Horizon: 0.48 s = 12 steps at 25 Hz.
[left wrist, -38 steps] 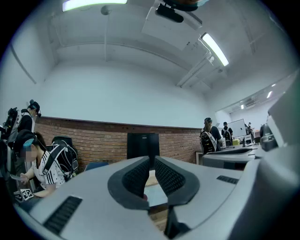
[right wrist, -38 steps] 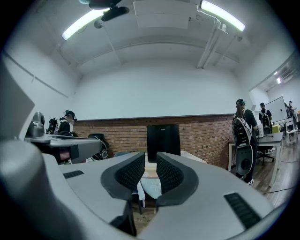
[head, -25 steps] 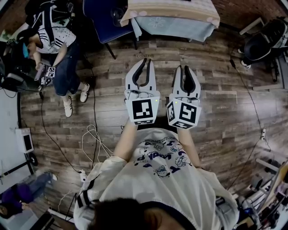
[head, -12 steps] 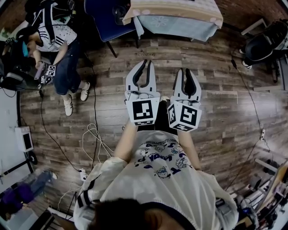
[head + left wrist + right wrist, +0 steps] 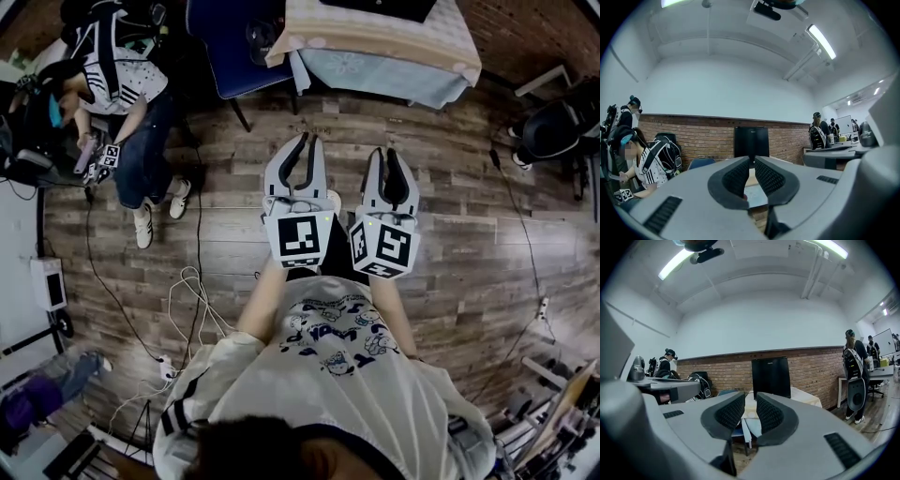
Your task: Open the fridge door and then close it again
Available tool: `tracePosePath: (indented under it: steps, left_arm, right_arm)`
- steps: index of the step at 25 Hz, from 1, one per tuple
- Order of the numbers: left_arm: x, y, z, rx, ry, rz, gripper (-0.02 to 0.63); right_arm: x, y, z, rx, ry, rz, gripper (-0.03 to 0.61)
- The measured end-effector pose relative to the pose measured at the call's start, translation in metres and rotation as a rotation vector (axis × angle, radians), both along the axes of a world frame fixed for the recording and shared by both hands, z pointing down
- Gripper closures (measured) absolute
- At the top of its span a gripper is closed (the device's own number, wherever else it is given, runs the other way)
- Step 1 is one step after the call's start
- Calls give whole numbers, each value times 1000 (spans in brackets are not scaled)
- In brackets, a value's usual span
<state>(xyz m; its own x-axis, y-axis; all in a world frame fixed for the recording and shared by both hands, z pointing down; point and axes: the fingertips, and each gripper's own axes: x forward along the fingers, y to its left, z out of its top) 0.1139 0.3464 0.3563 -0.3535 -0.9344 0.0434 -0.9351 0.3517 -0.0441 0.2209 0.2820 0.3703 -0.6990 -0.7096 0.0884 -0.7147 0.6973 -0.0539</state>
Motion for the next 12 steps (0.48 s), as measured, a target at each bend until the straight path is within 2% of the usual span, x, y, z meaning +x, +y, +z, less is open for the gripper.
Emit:
tracePosePath:
  steps: [12]
  left_arm:
    - [-73,-132,-15,2,-12,-73,565]
  right_arm:
    - [-77,-146,-12,-7,-9,-63,488]
